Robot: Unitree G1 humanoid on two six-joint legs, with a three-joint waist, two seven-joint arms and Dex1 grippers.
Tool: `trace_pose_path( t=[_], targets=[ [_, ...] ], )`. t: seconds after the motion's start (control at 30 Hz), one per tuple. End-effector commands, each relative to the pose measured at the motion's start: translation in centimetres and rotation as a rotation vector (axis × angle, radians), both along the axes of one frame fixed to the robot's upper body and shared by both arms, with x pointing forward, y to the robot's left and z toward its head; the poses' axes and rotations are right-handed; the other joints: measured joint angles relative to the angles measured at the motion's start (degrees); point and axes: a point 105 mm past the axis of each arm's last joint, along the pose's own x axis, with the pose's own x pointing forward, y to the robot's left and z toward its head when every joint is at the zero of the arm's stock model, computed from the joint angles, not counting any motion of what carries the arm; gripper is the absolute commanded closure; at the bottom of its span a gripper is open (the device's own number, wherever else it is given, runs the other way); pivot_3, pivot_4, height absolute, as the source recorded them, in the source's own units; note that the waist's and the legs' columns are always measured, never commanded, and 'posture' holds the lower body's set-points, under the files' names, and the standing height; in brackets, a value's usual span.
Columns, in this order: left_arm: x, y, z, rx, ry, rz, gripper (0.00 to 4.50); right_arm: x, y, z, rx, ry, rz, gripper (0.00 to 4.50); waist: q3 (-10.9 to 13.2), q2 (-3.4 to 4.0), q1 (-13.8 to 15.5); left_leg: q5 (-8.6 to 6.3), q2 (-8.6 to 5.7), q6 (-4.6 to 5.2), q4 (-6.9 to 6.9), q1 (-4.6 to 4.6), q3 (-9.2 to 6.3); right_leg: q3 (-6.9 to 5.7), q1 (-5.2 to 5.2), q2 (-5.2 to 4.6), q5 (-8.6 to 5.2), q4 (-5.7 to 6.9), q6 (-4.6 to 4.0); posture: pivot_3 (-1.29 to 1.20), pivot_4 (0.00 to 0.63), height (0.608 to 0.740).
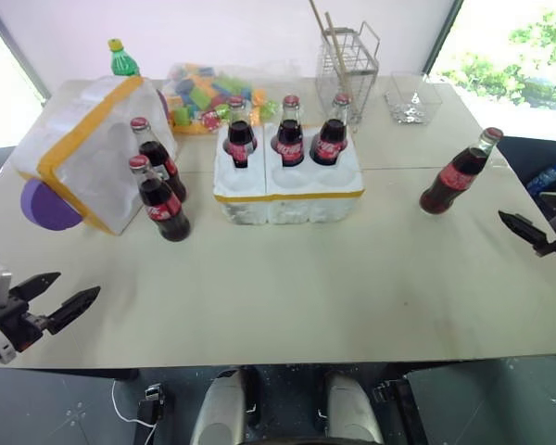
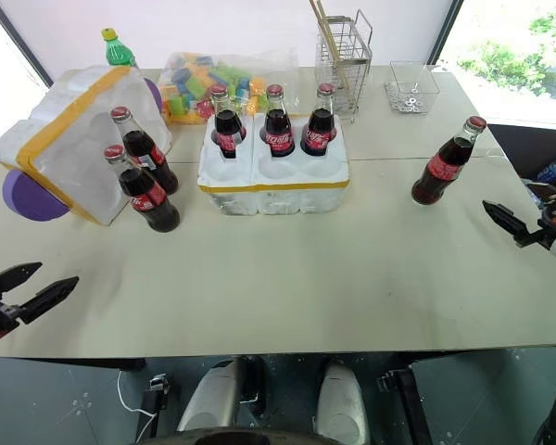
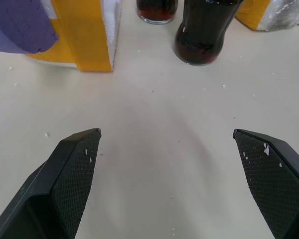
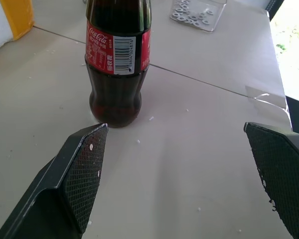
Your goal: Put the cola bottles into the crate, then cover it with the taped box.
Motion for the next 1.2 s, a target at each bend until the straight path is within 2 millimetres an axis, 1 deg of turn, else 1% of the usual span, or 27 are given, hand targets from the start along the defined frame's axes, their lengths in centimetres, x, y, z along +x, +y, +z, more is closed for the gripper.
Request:
trace_pose_path(
  t=[0.03,0.17,0.43,0.5,0.63,0.67,0.73,0.83,0.87,0.93,1.03,1.1,1.2],
  targets=[
    [0.0,0.0,1.1,0.035,-0.046,-0.006,0.05,0.0,0.0,1.5,-0.034,-0.042,0.005,0.00,0.0,0.00,0.0,0.00,0.00,0.00,0.00,0.00,0.00,0.00,0.00,0.00,0.00,0.00,0.00,0.00,0.150,0.736],
    [0.2,0.4,0.9,0.038,-0.045,0.023,0.05,0.0,-0.1,1.7,-0.026,-0.050,-0.002,0.00,0.0,0.00,0.0,0.01,0.00,-0.01,0.00,0.00,0.00,0.00,0.05,0.01,0.00,0.01,0.00,0.00,0.150,0.736],
    [0.5,0.4,1.0,0.029,-0.063,0.037,0.05,-0.1,0.1,1.2,-0.001,-0.031,0.009,0.00,0.0,0.00,0.0,0.03,0.00,-0.02,0.00,0.00,0.02,0.00,0.12,0.02,0.00,0.03,0.01,0.00,0.150,0.736],
    [1.0,-0.1,1.7,0.012,-0.094,0.018,0.05,-0.3,0.6,1.3,0.015,-0.013,0.043,0.00,0.0,0.00,0.1,0.03,0.00,-0.02,0.01,0.00,0.02,0.00,0.14,0.02,0.00,0.04,0.01,0.00,0.150,0.736],
    [1.7,-2.0,3.9,-0.020,-0.158,-0.053,0.05,-1.1,1.4,3.2,0.067,-0.002,0.101,0.00,0.0,0.00,0.3,0.07,0.00,-0.04,0.02,0.00,0.02,0.00,0.15,0.01,0.01,0.09,0.01,0.00,0.150,0.736],
    [1.9,-2.3,4.2,-0.032,-0.165,-0.070,0.05,-1.4,1.9,3.6,0.078,0.007,0.132,0.00,0.0,0.01,0.4,0.09,0.00,-0.01,0.03,0.00,0.02,0.01,0.16,0.00,0.01,0.10,0.02,0.00,0.150,0.736],
    [2.4,-3.1,4.8,-0.042,-0.179,-0.102,0.05,-2.5,3.9,4.5,0.101,0.036,0.243,0.00,0.0,0.03,0.5,0.12,-0.01,0.06,0.03,0.00,0.02,0.01,0.16,0.00,0.02,0.12,0.03,0.00,0.150,0.736],
    [3.5,-4.4,5.0,-0.027,-0.192,-0.156,0.05,-4.7,7.9,5.9,0.129,0.095,0.432,0.00,0.0,0.07,0.5,0.14,0.02,0.06,0.02,0.01,-0.01,0.00,0.15,0.04,0.03,0.18,0.05,0.00,0.150,0.736],
    [3.8,-4.8,5.0,-0.012,-0.195,-0.172,0.05,-5.3,8.8,6.2,0.138,0.112,0.475,0.00,0.0,0.07,0.5,0.14,0.03,0.06,0.02,0.01,-0.02,0.00,0.16,0.05,0.03,0.18,0.05,0.00,0.150,0.736],
    [4.7,-5.1,4.9,0.020,-0.209,-0.177,0.05,-6.6,10.5,6.9,0.150,0.135,0.547,0.00,-0.1,0.05,0.5,0.08,0.03,-0.04,0.02,0.02,-0.02,0.00,0.16,0.04,0.02,0.17,0.03,0.00,0.150,0.736],
    [6.2,-5.3,5.5,0.012,-0.255,-0.171,0.05,-8.2,12.8,7.7,0.157,0.162,0.643,0.00,-0.1,0.03,0.6,0.07,0.02,-0.06,0.03,0.01,-0.03,0.00,0.17,0.04,0.02,0.15,0.01,0.00,0.150,0.736],
    [7.0,-5.7,5.6,0.007,-0.271,-0.186,0.05,-9.0,14.4,8.2,0.160,0.165,0.708,0.00,-0.1,0.03,0.6,0.07,0.02,-0.06,0.03,0.01,-0.05,0.00,0.17,0.04,0.02,0.16,0.01,0.00,0.150,0.736],
    [8.6,-6.1,5.6,0.007,-0.300,-0.185,0.05,-9.4,17.4,9.0,0.150,0.139,0.814,0.00,-0.1,0.04,0.6,0.07,0.01,-0.06,0.03,0.01,-0.04,0.00,0.17,0.04,0.03,0.15,0.00,0.00,0.150,0.736]
  ],
)
